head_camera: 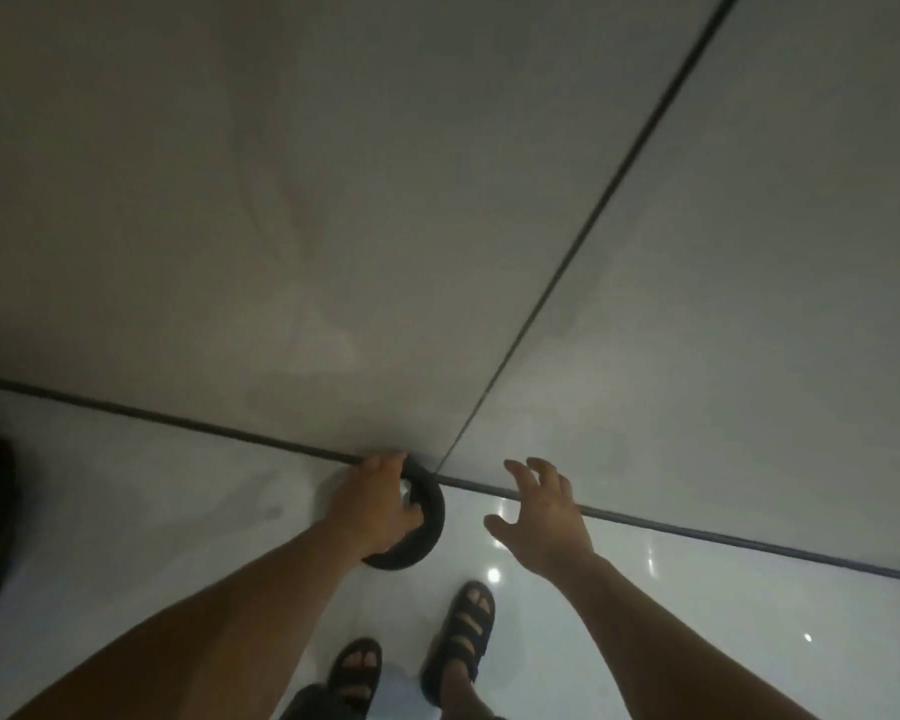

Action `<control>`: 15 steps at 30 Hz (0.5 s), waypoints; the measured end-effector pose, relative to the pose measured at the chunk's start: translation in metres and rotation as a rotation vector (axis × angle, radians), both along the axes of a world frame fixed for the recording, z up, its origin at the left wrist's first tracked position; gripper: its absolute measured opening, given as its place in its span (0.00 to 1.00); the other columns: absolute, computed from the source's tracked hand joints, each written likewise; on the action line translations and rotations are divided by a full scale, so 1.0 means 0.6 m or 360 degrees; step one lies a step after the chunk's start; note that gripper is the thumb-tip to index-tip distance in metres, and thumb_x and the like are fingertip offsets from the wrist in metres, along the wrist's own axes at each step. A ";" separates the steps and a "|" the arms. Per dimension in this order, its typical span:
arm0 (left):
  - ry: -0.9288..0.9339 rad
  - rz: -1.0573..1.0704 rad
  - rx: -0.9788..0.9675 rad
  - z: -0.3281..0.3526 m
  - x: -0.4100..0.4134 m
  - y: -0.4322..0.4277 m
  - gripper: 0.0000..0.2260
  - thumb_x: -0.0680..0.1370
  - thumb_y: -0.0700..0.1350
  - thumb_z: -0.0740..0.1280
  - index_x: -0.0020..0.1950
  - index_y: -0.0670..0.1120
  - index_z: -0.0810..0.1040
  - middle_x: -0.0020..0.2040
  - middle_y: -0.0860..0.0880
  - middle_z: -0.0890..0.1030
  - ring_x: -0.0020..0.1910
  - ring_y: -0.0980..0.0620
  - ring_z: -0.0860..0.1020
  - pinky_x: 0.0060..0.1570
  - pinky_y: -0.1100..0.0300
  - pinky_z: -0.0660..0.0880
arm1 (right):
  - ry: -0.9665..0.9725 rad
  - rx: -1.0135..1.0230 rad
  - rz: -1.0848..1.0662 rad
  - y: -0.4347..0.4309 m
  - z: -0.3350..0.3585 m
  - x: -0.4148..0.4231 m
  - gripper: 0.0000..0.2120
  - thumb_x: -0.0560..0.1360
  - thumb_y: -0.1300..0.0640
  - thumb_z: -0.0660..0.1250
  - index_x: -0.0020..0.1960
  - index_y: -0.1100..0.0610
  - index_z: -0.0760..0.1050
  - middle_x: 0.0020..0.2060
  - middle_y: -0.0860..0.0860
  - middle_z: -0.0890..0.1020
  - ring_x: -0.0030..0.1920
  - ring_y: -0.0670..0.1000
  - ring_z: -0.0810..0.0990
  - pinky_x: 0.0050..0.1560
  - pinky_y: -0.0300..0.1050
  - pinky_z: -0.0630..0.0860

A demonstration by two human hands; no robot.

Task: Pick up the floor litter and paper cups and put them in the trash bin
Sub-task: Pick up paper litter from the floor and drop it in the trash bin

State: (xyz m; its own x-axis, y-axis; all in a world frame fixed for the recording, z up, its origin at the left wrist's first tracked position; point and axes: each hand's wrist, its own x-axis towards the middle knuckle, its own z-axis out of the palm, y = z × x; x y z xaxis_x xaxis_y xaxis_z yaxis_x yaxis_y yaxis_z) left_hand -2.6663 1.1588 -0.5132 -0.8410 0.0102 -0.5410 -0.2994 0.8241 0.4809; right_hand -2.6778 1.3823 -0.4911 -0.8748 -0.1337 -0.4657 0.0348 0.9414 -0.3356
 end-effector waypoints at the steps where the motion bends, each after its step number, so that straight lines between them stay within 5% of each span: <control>1: 0.0032 -0.0094 0.0007 0.027 0.004 0.010 0.35 0.74 0.55 0.68 0.76 0.49 0.56 0.74 0.47 0.61 0.71 0.45 0.62 0.69 0.52 0.64 | 0.0036 -0.0002 -0.0077 0.013 0.031 0.018 0.37 0.74 0.41 0.68 0.77 0.47 0.57 0.76 0.50 0.57 0.74 0.53 0.57 0.70 0.50 0.66; 15: 0.0411 -0.1302 0.0047 0.322 0.065 0.363 0.37 0.76 0.58 0.65 0.78 0.48 0.51 0.76 0.48 0.54 0.73 0.47 0.56 0.71 0.53 0.59 | 0.0342 0.0132 -0.1132 0.283 0.272 0.336 0.37 0.73 0.40 0.66 0.77 0.47 0.56 0.75 0.50 0.57 0.74 0.53 0.56 0.70 0.50 0.66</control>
State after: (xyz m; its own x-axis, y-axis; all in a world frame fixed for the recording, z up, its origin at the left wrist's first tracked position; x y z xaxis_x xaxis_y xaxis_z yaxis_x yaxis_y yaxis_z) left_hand -2.6272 1.3768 -0.3199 -0.6597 0.6784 -0.3234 0.5057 0.7191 0.4766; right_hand -2.4762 1.5519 -0.3277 -0.8098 0.5267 -0.2585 0.5865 0.7386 -0.3324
